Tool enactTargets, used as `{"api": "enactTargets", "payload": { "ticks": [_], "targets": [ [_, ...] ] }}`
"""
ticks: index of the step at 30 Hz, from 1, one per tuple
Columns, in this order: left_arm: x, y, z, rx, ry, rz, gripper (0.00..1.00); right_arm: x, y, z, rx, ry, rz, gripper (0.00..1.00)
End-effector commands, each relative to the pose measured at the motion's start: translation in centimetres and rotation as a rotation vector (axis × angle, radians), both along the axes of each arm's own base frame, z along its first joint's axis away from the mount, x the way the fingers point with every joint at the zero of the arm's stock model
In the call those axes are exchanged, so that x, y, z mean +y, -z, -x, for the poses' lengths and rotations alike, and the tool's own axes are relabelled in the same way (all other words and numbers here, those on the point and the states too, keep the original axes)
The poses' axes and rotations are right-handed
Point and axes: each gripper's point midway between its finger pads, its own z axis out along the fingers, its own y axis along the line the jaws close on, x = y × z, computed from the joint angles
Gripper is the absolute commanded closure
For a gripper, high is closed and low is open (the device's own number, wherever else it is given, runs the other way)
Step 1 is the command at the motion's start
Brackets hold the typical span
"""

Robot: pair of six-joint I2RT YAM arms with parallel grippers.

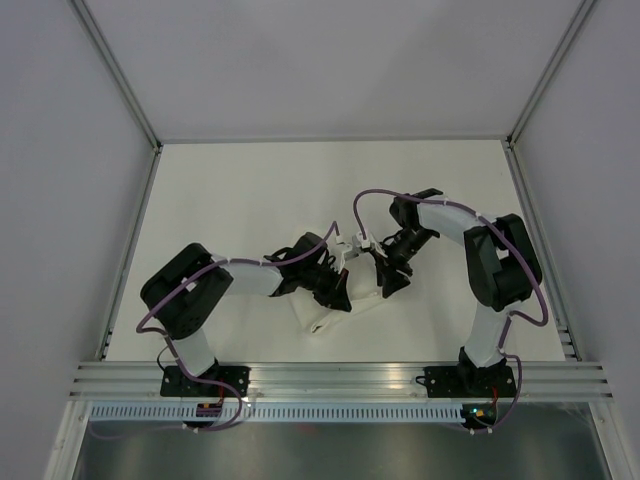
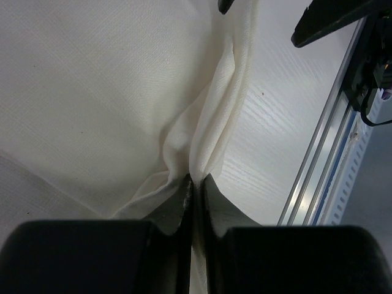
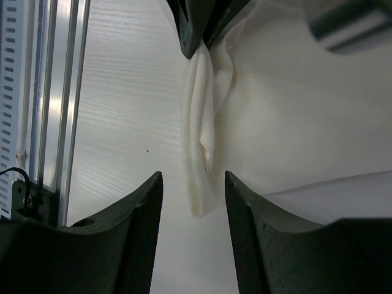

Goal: Fold the napkin, place the utensils inside, and roll it up
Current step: Roll the napkin at the center of the board.

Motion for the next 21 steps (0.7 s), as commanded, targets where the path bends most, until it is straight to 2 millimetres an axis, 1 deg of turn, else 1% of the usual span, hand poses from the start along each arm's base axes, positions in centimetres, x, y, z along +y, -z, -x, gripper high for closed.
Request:
{"api": "enactTargets", "payload": {
  "ticks": [1, 2, 3, 5, 6, 7, 8, 9, 10, 11, 13, 15, 17, 18, 20, 21],
  "targets": [
    [0.6, -0.1, -0.5, -0.075, -0.007, -0.037, 0.98, 1.3, -1.2, 0.1, -0.08, -0.038, -0.086, 0.49],
    [0.6, -0.2, -0.5, -0.079, -0.008, -0.039, 0.98, 1.2, -1.2, 0.3, -0.084, -0.026, -0.072, 0.49],
    [0.6, -0.3, -0.5, -0.082, -0.012, -0.038, 0.92, 1.5, -1.1, 0.0, -0.106, -0.027, -0.075, 0.49],
    [0.4, -1.0, -0.6, -0.098, -0.019, -0.028, 0.86, 1.7, -1.0, -0.1, -0.113, -0.021, -0.074, 0.49],
    [0.3, -1.3, -0.5, -0.1, -0.022, -0.024, 0.77, 1.6, -0.9, -0.2, -0.114, -0.018, -0.066, 0.49],
    [0.3, -1.7, -0.6, -0.112, -0.028, -0.021, 0.72, 1.5, -0.9, -0.2, -0.119, -0.018, -0.063, 0.49],
    [0.0, -2.6, -0.7, -0.132, -0.036, -0.001, 0.69, 1.5, -0.9, -0.2, -0.125, -0.016, -0.058, 0.49],
    [0.0, -3.1, -0.7, -0.139, -0.04, 0.011, 0.64, 1.4, -0.7, -0.6, -0.142, -0.008, -0.05, 0.49],
    [0.0, -3.5, -0.6, -0.142, -0.043, 0.02, 0.61, 1.3, -0.5, -0.4, -0.142, -0.006, -0.043, 0.49],
    [-0.1, -4.5, -0.7, -0.158, -0.047, 0.043, 0.59, 1.2, -0.5, -0.5, -0.151, -0.004, -0.04, 0.49],
    [-0.4, -5.4, -0.8, -0.163, -0.061, 0.071, 0.55, 1.1, -0.2, -0.5, -0.158, -0.004, -0.034, 0.5],
    [-0.5, -6.1, -1.1, -0.167, -0.083, 0.091, 0.53, 1.0, -0.1, -0.4, -0.161, -0.003, -0.032, 0.51],
    [-0.5, -6.2, -1.3, -0.165, -0.105, 0.09, 0.53, 0.9, 0.1, -0.2, -0.162, 0.005, -0.023, 0.54],
    [-0.3, -5.8, -1.7, -0.16, -0.135, 0.069, 0.56, 1.0, 0.3, -0.7, -0.185, 0.011, -0.024, 0.55],
    [-0.1, -5.2, -2.1, -0.149, -0.169, 0.034, 0.62, 0.9, 0.7, -0.9, -0.188, 0.049, 0.006, 0.59],
    [0.0, -5.0, -2.1, -0.142, -0.176, 0.024, 0.7, 1.1, 0.9, -1.6, -0.212, 0.063, 0.004, 0.61]
  ]
}}
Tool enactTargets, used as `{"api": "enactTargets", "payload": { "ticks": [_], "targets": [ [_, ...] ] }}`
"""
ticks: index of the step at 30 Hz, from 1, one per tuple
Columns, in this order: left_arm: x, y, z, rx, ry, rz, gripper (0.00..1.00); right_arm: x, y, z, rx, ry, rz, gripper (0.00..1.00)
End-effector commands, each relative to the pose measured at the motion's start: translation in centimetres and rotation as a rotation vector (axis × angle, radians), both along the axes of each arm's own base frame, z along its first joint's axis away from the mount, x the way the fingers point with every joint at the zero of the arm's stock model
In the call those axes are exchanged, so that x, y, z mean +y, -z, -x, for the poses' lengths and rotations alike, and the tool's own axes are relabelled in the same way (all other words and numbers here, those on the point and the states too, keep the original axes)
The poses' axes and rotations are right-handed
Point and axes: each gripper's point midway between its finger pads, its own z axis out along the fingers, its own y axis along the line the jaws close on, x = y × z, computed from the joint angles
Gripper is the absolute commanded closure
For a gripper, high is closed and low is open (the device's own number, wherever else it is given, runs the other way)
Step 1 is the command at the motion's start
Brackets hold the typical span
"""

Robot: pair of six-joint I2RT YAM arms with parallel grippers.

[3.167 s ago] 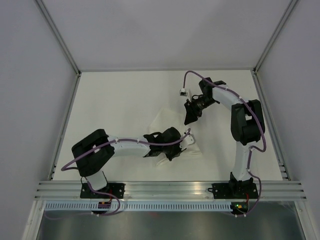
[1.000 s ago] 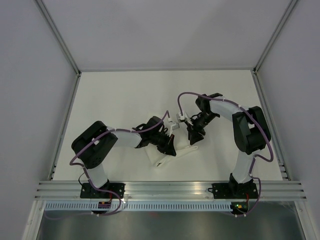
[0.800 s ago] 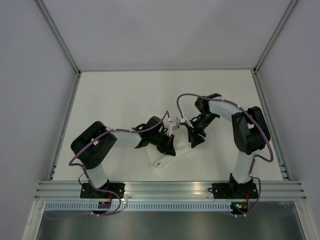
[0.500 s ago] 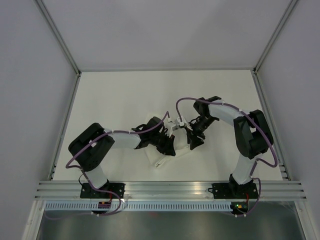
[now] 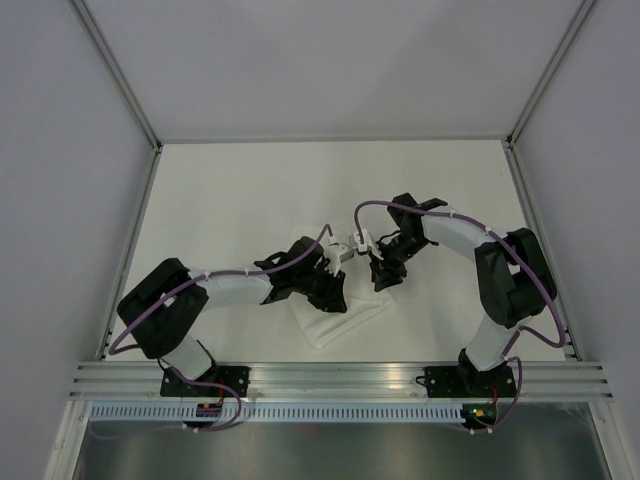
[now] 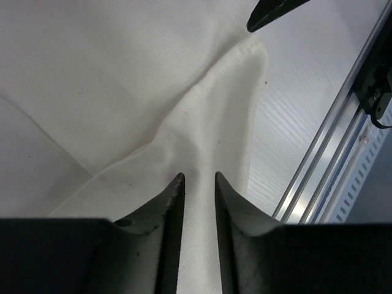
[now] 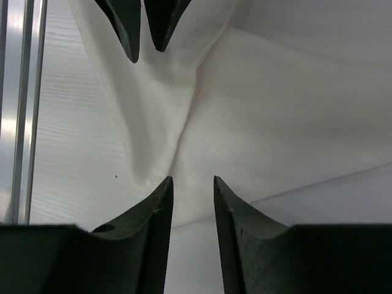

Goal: Fold the napkin, place the utensils inside, and roll it up
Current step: Roll the napkin at the center of the board.

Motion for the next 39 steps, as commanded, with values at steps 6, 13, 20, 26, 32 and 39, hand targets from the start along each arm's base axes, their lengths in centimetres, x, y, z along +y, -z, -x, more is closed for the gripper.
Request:
{"api": "enactTargets", "payload": {
  "ticks": [6, 13, 20, 26, 32, 39],
  "targets": [
    [0.1, -2.3, -3.3, -0.082, -0.212, 0.04, 0.87, 0.7, 2.2, -3.5, -0.032, 0.119, 0.079, 0.75],
    [2.7, -2.5, -4.5, -0.104, -0.419, 0.018, 0.92, 1.2, 2.5, -3.5, 0.01, 0.141, 0.056, 0.82],
    [5.9, -2.2, -4.8, -0.083, -0.628, -0.005, 0.98, 2.1, 1.8, -5.1, -0.003, 0.195, 0.045, 0.86],
    [8.6, -1.8, -3.7, -0.008, -0.797, -0.013, 0.98, 3.1, 1.9, -6.4, 0.038, 0.231, 0.048, 0.87],
    [8.8, 1.2, -2.3, 0.104, -0.793, -0.142, 0.98, 2.4, 3.8, -6.4, 0.055, 0.256, 0.107, 0.88],
    [8.0, 3.9, -2.6, 0.168, -0.772, -0.276, 0.98, 1.2, 5.1, -6.9, 0.019, 0.315, 0.175, 0.91]
  ]
}}
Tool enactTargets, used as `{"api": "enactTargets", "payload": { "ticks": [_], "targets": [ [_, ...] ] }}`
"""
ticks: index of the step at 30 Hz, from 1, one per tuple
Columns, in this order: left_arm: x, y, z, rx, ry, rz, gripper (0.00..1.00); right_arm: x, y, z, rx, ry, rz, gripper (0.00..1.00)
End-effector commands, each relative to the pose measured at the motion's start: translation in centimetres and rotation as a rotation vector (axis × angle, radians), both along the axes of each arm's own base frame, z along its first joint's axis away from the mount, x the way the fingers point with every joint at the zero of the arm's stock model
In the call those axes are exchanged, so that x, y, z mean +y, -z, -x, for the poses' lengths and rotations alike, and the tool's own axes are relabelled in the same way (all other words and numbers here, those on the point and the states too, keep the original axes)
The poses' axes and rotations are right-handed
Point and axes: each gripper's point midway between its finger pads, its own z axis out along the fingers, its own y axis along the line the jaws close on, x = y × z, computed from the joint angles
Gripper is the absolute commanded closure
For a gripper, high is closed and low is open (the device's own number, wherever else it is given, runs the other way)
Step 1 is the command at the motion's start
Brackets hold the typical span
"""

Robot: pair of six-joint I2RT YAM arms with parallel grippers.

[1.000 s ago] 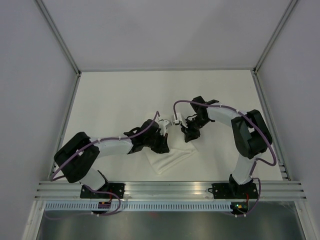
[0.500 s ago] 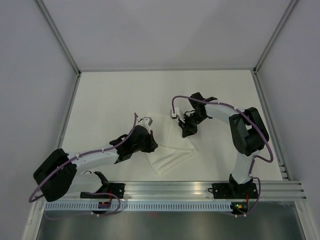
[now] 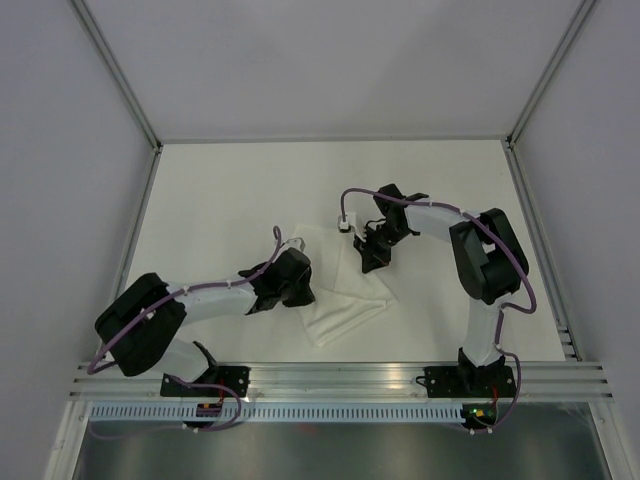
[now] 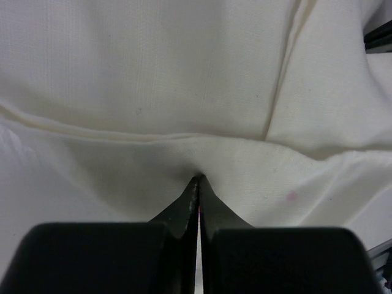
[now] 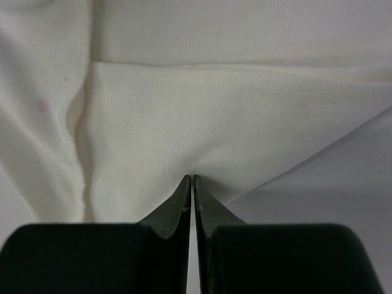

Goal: Fold the napkin, place the utensils inside, and roll it up
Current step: Roll the napkin at the center of the board.

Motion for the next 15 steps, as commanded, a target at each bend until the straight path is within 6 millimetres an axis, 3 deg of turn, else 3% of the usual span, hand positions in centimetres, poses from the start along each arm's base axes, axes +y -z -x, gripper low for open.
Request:
{"api": "enactTargets", "payload": {
  "ticks": [1, 5, 13, 15],
  "targets": [
    [-0.2, 1.2, 0.3, 0.08, -0.005, -0.051, 0.98, -1.1, 1.0, -0.5, -0.042, 0.037, 0.074, 0.91],
    [-0.5, 1.2, -1.0, 0.078, 0.007, -0.077, 0.98, -2.1, 1.4, -0.5, -0.07, 0.077, 0.114, 0.92],
    [1.5, 1.1, -2.8, 0.088, 0.024, -0.108, 0.98, -4.5, 0.9, -2.3, -0.097, 0.28, 0.155, 0.96],
    [1.0, 0.6, -3.4, 0.083, 0.05, -0.098, 0.98, -5.4, 0.8, -2.2, -0.101, 0.306, 0.164, 0.96]
  ]
}}
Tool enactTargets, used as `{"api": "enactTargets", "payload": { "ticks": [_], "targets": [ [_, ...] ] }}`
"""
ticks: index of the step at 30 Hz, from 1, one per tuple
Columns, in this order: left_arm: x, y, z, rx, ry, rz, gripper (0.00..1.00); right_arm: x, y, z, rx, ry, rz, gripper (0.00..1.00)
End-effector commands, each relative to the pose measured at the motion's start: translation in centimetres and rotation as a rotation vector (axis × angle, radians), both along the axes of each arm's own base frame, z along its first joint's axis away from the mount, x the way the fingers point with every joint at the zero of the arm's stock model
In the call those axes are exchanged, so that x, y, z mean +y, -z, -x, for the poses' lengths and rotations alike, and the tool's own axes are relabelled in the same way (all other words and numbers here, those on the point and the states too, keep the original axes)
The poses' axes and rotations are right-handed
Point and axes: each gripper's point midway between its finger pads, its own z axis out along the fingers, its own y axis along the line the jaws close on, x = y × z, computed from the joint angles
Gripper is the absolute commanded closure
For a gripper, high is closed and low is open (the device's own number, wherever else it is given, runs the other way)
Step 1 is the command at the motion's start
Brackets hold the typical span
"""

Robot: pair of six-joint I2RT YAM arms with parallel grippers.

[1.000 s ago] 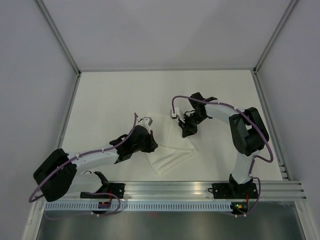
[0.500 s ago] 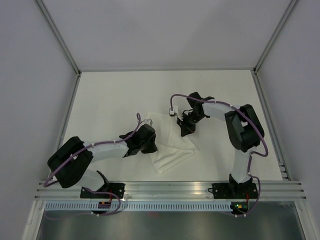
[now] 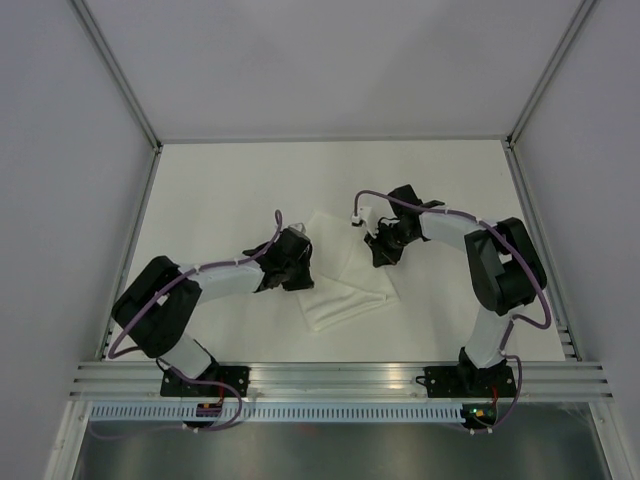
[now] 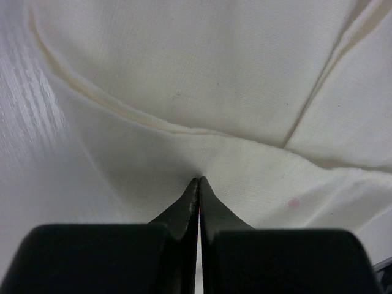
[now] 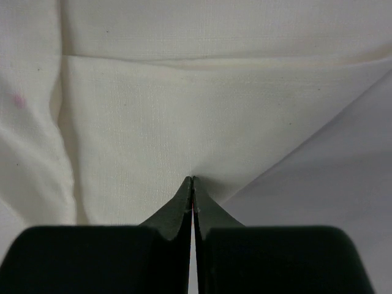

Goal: Fold the napkin, place the utensils inside, and roll it up
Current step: Roll the napkin at the center of the board.

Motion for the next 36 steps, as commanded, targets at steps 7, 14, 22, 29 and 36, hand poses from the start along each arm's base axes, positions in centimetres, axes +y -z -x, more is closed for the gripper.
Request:
{"api": "enactTargets", "payload": {
  "ticks": [7, 14, 22, 29, 36],
  "targets": [
    [-1.1, -0.6, -1.5, 0.004, 0.224, -0.068, 0.98, -2.9, -0.2, 0.3, -0.029, 0.098, 0.067, 0.89],
    [-1.8, -2.5, -2.7, -0.079, 0.281, -0.066, 0.92, -2.0, -3.8, -0.9, -0.116, 0.037, -0.029, 0.61],
    [-3.0, -6.7, -4.7, -0.219, 0.299, 0.004, 0.82, -1.9, -8.7, 0.9, -0.299, -0.123, -0.1, 0.58],
    [-4.0, -10.3, -4.1, -0.208, 0.179, 0.167, 0.75, -2.4, -8.3, 6.8, -0.423, -0.421, -0.095, 0.54],
    [-5.4, -6.3, -1.2, -0.051, 0.118, 0.235, 0.76, -0.9, -6.1, 10.6, -0.542, -0.552, -0.059, 0.44]
  ]
}}
